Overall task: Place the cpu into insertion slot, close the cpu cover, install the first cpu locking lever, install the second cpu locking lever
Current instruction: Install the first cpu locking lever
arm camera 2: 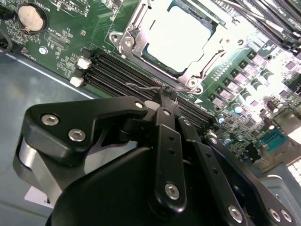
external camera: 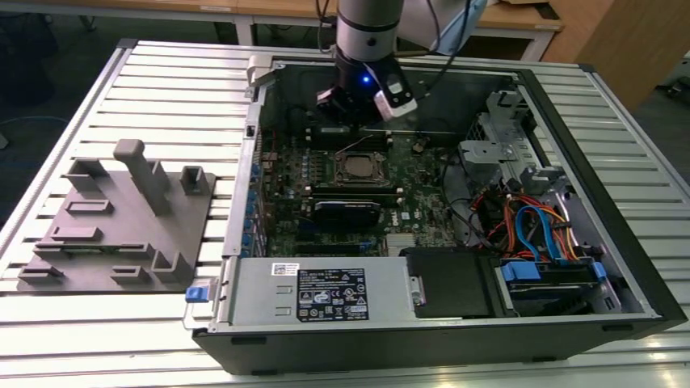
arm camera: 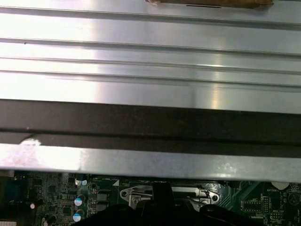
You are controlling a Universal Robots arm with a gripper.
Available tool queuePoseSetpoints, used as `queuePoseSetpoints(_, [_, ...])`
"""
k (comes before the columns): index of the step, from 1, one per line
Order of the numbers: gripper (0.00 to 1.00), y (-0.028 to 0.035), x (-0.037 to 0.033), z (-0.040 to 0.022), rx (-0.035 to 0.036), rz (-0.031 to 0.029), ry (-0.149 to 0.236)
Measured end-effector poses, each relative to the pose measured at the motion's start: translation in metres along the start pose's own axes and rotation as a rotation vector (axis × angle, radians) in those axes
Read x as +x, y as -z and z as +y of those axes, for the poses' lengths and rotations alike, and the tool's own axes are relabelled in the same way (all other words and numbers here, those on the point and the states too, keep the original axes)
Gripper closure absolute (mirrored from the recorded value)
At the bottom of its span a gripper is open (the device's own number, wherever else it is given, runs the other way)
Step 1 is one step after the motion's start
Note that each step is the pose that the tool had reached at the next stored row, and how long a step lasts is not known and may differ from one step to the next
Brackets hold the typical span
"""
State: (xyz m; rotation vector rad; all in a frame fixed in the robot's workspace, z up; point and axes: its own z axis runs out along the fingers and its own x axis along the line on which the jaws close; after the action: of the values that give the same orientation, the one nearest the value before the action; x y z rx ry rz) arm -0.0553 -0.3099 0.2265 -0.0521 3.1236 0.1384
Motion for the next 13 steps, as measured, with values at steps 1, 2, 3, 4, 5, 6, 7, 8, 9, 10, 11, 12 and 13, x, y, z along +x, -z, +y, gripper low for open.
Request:
queuePoseSetpoints(1, [0.9, -0.0002, -0.0006, 0.0, -0.0001, -0.0001, 0.0])
queuePoseSetpoints(2, [0.9, -0.0003, -0.0011, 0.0, 0.0, -0.0001, 0.0])
queuePoseSetpoints(3, [0.9, -0.0004, -0.0016, -0.0001, 0.0001, 0.0, -0.001])
queuePoseSetpoints(4, [0.9, -0.0005, -0.0022, -0.0001, 0.0001, 0.0, -0.001])
queuePoseSetpoints(5, [0.9, -0.0006, -0.0027, -0.0001, 0.0005, -0.0001, -0.001])
queuePoseSetpoints(6, [0.9, -0.0007, -0.0032, -0.0001, 0.0014, -0.0001, -0.001])
queuePoseSetpoints(7, [0.9, -0.0008, -0.0038, 0.0, 0.0027, 0.0, -0.001])
queuePoseSetpoints(8, [0.9, -0.0009, -0.0043, 0.0, 0.0039, 0.0001, -0.001])
queuePoseSetpoints(9, [0.9, -0.001, -0.0048, 0.0001, 0.0049, 0.0, -0.001])
queuePoseSetpoints(10, [0.9, -0.0012, -0.0052, 0.0002, 0.0056, 0.0, -0.001])
queuePoseSetpoints(11, [0.9, -0.0014, -0.0056, 0.0002, 0.0059, 0.0, -0.001])
queuePoseSetpoints(12, [0.9, -0.0015, -0.006, 0.0003, 0.0062, 0.0001, -0.001])
queuePoseSetpoints(13, [0.9, -0.0017, -0.0064, 0.0005, 0.0064, 0.0001, -0.001])
